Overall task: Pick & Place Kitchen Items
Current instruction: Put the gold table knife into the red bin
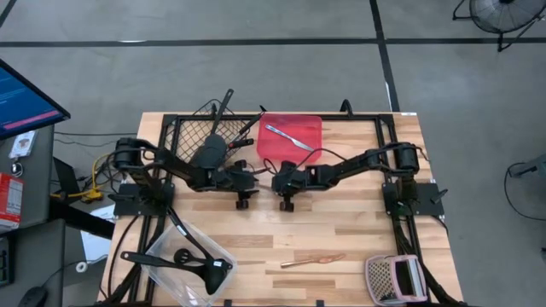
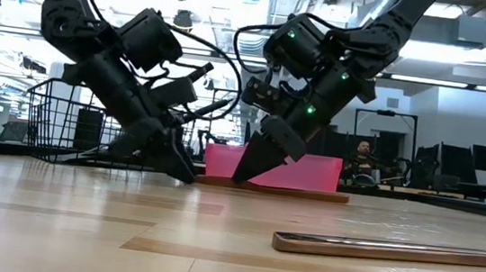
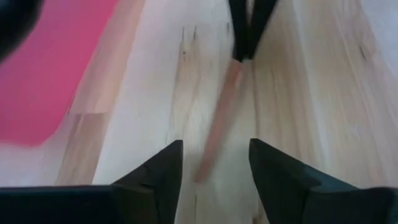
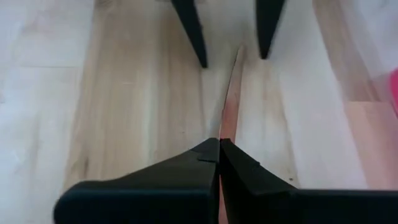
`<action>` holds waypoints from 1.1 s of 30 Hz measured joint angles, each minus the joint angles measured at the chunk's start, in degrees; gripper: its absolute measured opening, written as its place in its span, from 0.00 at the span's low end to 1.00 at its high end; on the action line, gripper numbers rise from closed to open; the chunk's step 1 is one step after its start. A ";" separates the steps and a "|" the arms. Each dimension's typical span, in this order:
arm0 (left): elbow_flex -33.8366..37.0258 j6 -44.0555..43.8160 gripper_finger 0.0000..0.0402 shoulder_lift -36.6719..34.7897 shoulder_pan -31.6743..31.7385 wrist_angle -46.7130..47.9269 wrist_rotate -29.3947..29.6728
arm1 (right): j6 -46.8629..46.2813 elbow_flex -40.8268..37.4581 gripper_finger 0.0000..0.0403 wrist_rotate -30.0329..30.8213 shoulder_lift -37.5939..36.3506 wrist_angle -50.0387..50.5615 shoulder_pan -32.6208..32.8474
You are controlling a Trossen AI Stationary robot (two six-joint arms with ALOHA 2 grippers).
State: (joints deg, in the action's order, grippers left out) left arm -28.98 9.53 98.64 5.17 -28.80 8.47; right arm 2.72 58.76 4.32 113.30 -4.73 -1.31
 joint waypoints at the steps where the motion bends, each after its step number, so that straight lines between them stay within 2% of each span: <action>1: -0.06 0.08 0.43 0.40 0.00 -0.47 0.48 | 0.00 0.00 0.00 -0.03 0.00 -0.02 0.15; 6: -0.17 0.10 0.47 1.48 0.02 -1.83 0.76 | -0.07 0.00 0.00 -2.37 0.00 -0.20 0.71; 10: -0.20 0.58 0.44 1.93 0.60 -1.79 -1.72 | -0.41 -0.02 0.00 -2.64 0.00 -0.62 1.39; 13: -0.24 0.53 0.36 3.61 0.76 -2.11 -4.05 | -0.66 0.42 0.00 -2.67 0.04 -0.34 1.61; 21: -0.28 1.33 0.04 5.59 0.74 -3.05 -8.10 | -0.92 1.90 0.00 -4.33 0.17 0.78 1.67; 26: -0.26 1.41 0.01 5.59 0.74 -3.16 -8.70 | -0.83 2.66 0.01 -2.57 0.15 2.01 1.69; 29: -0.35 0.31 0.00 5.72 0.71 -3.42 -8.43 | 0.48 3.78 0.06 -1.68 -0.94 6.30 1.67; 33: -0.37 -0.78 0.00 5.79 0.70 -3.58 -8.35 | 1.25 5.23 0.19 0.91 -3.20 11.48 2.29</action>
State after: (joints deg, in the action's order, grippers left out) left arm -29.34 8.75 104.42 5.87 -32.38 0.12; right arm 3.97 63.99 5.23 110.10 6.74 0.98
